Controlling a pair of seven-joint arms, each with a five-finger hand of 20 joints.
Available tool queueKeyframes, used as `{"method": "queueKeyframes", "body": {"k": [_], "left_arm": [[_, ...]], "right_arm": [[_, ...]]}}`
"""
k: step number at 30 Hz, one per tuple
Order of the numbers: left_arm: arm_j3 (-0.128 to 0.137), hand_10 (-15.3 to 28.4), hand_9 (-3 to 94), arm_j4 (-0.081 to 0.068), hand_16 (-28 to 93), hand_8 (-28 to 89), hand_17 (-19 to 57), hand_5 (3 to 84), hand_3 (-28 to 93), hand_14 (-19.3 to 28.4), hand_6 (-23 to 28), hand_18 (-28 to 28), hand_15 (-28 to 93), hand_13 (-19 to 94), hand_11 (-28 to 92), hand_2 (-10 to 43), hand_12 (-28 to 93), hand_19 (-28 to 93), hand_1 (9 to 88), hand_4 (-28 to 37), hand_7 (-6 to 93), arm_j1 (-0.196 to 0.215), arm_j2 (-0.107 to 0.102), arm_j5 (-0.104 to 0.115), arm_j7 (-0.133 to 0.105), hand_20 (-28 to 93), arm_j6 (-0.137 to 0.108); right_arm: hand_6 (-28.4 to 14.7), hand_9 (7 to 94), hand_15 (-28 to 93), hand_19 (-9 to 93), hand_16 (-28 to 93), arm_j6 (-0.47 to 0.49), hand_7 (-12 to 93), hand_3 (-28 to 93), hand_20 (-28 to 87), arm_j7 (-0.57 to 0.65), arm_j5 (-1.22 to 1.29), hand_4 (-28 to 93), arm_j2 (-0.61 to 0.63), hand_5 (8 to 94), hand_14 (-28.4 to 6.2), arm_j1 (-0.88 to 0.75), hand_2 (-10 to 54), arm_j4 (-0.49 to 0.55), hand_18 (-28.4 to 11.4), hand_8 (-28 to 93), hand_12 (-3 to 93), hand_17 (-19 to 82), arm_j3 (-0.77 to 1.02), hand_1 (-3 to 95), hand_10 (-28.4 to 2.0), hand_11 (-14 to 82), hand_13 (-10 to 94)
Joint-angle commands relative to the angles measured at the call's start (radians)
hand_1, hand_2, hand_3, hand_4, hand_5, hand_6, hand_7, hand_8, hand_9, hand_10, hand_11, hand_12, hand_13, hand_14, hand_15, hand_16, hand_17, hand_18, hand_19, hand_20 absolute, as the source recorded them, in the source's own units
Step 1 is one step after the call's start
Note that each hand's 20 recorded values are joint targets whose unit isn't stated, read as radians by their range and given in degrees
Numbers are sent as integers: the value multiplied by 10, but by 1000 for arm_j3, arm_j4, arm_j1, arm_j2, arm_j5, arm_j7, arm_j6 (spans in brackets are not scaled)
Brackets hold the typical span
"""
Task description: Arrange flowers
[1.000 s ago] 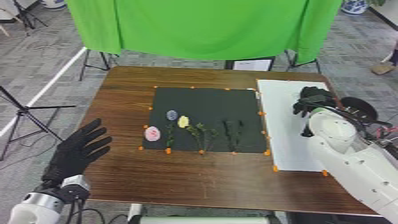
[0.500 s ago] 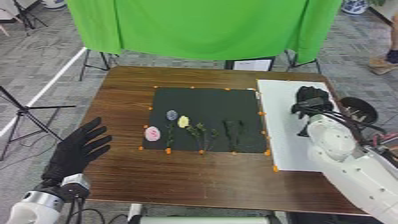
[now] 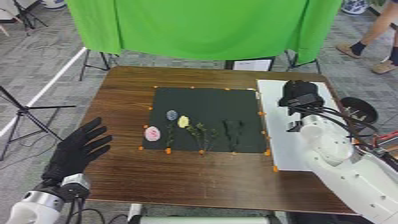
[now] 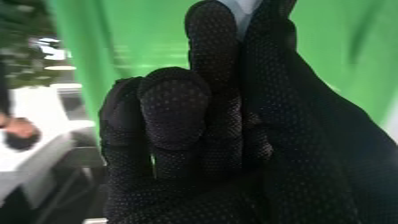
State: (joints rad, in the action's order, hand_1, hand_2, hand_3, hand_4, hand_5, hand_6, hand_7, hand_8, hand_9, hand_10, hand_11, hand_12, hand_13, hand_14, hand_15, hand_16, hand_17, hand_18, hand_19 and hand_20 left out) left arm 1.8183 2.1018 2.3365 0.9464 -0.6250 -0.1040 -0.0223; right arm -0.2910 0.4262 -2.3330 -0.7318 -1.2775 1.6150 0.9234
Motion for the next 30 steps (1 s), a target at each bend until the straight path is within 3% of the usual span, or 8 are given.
{"method": "queueKeyframes", "body": {"k": [1,17,30], "left_arm": [[-7,119,239,-3,-10,-111,-99,277,711,165,45,203,340,177,205,3,170,400,257,-283,197,2,3,4,13,108,8],[-11,119,239,-4,-9,-111,-99,277,712,165,44,203,340,177,205,2,170,401,258,-283,199,-3,5,4,19,108,7],[-16,119,238,-5,-9,-110,-99,278,711,165,44,203,339,178,204,3,170,400,258,-283,197,-6,9,2,18,109,6]], "right_arm": [[37,919,652,799,334,14,451,833,490,-106,35,-283,-66,732,-33,70,-95,120,-186,15,397,322,-64,477,-40,118,779],[39,919,660,799,337,118,454,835,489,-195,35,-283,-195,730,-32,160,-95,54,-185,13,399,321,-230,474,-40,117,776],[40,919,663,800,337,156,455,837,490,-230,-73,-283,-217,729,-33,156,-95,6,-184,10,397,320,-281,470,-41,117,773]]}}
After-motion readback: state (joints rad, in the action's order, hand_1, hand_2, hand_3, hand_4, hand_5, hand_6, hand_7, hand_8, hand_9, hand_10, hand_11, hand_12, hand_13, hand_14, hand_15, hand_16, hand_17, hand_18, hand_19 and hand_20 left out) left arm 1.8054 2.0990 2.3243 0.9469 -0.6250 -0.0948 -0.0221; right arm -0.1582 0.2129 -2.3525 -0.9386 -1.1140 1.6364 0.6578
